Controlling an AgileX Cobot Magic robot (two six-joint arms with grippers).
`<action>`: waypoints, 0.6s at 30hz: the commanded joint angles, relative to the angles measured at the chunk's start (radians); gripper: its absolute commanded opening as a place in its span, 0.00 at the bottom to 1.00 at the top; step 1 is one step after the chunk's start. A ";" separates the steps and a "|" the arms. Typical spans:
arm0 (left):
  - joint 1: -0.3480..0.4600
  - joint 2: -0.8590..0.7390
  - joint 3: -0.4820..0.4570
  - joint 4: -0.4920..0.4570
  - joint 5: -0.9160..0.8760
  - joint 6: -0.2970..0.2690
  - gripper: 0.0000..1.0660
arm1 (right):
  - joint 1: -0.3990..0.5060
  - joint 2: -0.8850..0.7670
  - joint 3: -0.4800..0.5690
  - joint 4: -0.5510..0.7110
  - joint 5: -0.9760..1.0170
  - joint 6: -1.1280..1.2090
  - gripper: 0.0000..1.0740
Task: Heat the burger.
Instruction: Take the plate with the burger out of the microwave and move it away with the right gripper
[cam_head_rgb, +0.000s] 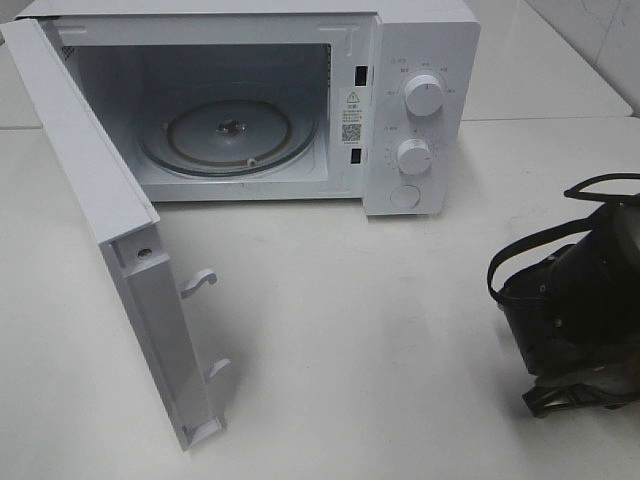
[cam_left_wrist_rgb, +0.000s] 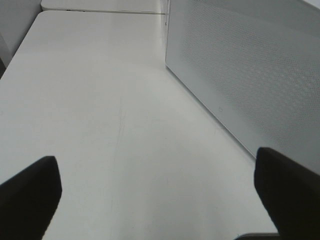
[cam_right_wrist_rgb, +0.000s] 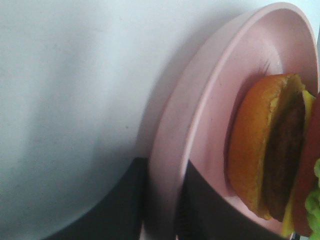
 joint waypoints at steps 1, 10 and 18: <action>0.000 -0.008 0.002 -0.005 -0.009 0.000 0.94 | -0.005 0.005 -0.001 -0.016 -0.008 -0.008 0.29; 0.000 -0.008 0.002 -0.005 -0.009 0.000 0.94 | -0.002 0.002 -0.001 0.026 -0.003 -0.067 0.39; 0.000 -0.008 0.002 -0.005 -0.009 0.000 0.94 | -0.002 -0.071 -0.001 0.079 -0.008 -0.164 0.44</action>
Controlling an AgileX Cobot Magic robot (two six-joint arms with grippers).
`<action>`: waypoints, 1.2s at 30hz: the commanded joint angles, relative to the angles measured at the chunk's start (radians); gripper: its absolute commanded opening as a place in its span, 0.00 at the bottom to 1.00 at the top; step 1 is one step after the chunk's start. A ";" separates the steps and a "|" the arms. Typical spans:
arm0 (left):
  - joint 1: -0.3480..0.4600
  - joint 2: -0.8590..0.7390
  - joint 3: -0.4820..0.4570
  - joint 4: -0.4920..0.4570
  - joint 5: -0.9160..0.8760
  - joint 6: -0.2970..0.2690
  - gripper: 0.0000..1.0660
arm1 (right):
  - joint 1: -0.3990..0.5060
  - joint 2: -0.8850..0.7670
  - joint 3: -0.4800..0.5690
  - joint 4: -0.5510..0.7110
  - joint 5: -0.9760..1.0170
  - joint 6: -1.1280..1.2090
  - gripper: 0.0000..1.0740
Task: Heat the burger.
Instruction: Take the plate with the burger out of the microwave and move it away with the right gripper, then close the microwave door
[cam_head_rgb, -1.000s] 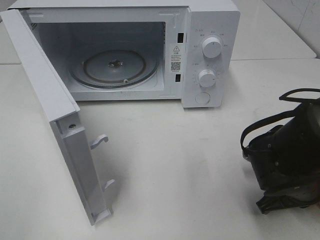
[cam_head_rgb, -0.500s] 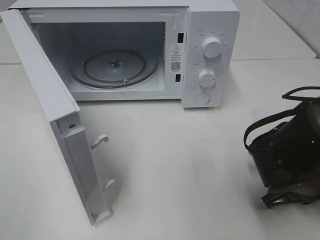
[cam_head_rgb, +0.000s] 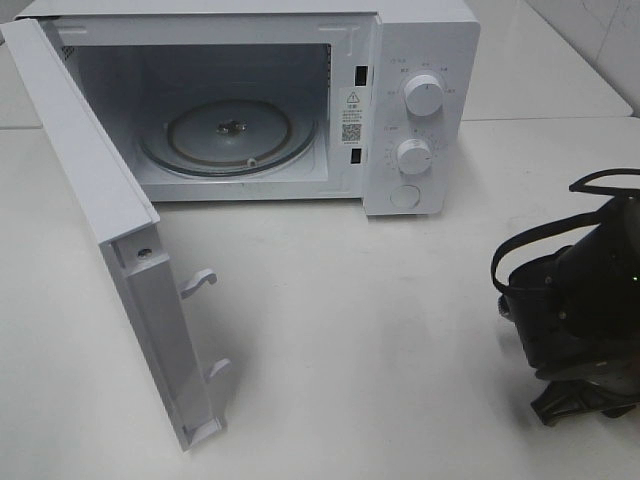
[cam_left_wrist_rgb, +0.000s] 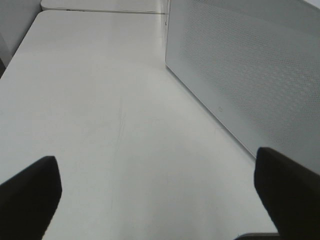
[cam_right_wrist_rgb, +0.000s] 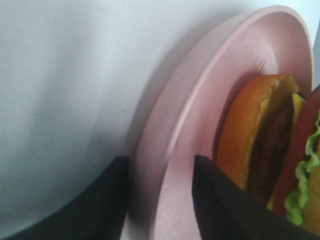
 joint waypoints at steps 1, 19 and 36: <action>0.000 -0.008 0.002 -0.005 -0.009 0.000 0.94 | -0.002 -0.061 -0.001 0.027 -0.023 -0.038 0.45; 0.000 -0.008 0.002 -0.005 -0.009 0.000 0.94 | -0.002 -0.442 -0.003 0.325 -0.091 -0.433 0.72; 0.000 -0.008 0.002 -0.005 -0.009 0.000 0.94 | -0.002 -0.869 -0.158 0.762 0.119 -1.058 0.71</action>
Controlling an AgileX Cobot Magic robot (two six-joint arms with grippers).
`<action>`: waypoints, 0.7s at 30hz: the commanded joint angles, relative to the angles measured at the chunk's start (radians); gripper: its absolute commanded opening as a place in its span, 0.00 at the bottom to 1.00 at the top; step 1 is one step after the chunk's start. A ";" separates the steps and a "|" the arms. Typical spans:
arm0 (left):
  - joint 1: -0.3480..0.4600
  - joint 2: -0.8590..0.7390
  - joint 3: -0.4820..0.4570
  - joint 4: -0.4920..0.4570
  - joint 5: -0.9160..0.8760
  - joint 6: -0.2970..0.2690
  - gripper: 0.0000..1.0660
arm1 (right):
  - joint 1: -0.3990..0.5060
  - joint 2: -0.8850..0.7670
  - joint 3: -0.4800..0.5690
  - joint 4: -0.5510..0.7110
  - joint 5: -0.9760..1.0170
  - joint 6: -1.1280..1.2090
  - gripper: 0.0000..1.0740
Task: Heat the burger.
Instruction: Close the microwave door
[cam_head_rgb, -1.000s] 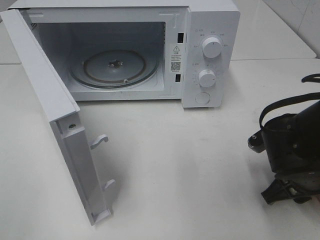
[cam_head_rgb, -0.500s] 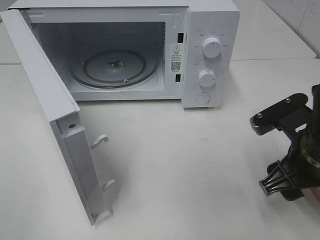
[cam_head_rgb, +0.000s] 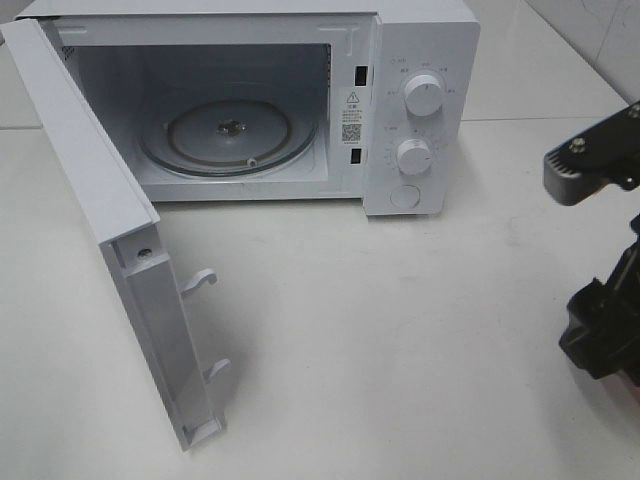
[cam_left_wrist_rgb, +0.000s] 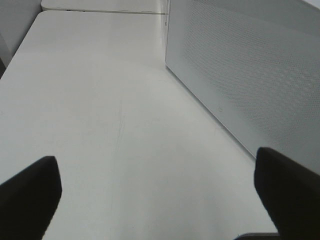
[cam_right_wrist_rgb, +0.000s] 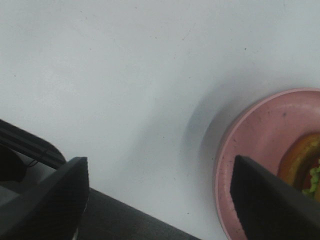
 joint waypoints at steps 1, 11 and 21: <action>0.000 -0.008 0.002 -0.005 -0.009 0.000 0.94 | -0.002 -0.048 -0.028 0.019 0.065 -0.055 0.71; 0.000 -0.008 0.002 -0.005 -0.009 0.000 0.94 | -0.002 -0.211 -0.045 0.022 0.108 -0.068 0.72; 0.000 -0.008 0.002 -0.005 -0.009 0.000 0.94 | -0.080 -0.440 -0.034 0.032 0.135 -0.085 0.72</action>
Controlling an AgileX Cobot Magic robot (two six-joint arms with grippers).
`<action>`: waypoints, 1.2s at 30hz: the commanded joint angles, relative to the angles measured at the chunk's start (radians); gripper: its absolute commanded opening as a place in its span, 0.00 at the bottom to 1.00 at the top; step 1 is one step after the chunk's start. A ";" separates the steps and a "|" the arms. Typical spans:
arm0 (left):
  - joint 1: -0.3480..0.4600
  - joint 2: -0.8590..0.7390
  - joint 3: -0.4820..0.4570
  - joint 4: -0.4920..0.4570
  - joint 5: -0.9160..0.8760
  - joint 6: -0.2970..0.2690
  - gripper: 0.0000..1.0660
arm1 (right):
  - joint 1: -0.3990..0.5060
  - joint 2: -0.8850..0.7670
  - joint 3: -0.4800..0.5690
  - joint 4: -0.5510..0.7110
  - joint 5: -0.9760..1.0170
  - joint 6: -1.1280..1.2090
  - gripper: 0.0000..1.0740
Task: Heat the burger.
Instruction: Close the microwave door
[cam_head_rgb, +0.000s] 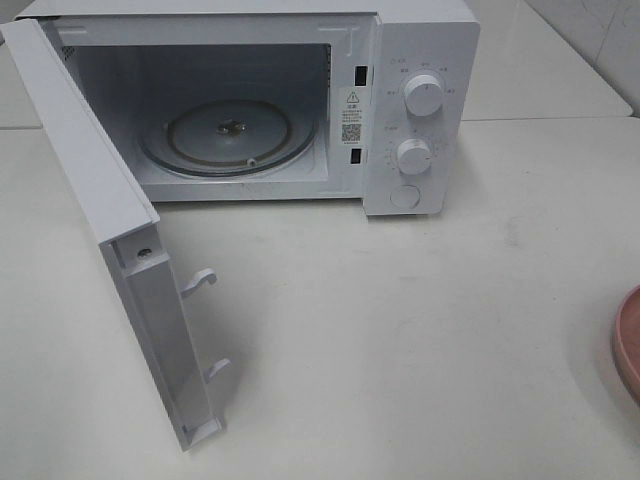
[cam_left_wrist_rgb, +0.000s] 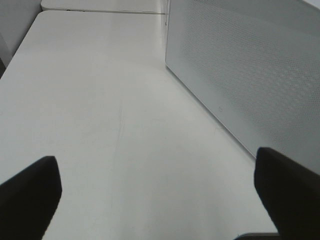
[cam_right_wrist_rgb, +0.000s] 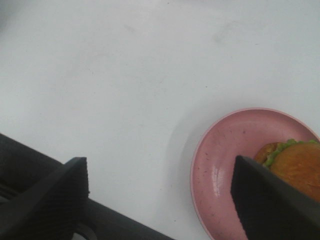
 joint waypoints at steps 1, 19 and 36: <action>0.000 -0.008 0.002 -0.005 -0.009 0.000 0.94 | -0.026 -0.031 0.004 0.009 0.007 -0.021 0.72; 0.000 -0.008 0.002 -0.005 -0.009 0.000 0.94 | -0.422 -0.440 0.182 0.196 -0.008 -0.221 0.78; 0.000 -0.008 0.002 -0.005 -0.009 0.000 0.94 | -0.499 -0.689 0.223 0.202 -0.032 -0.181 0.74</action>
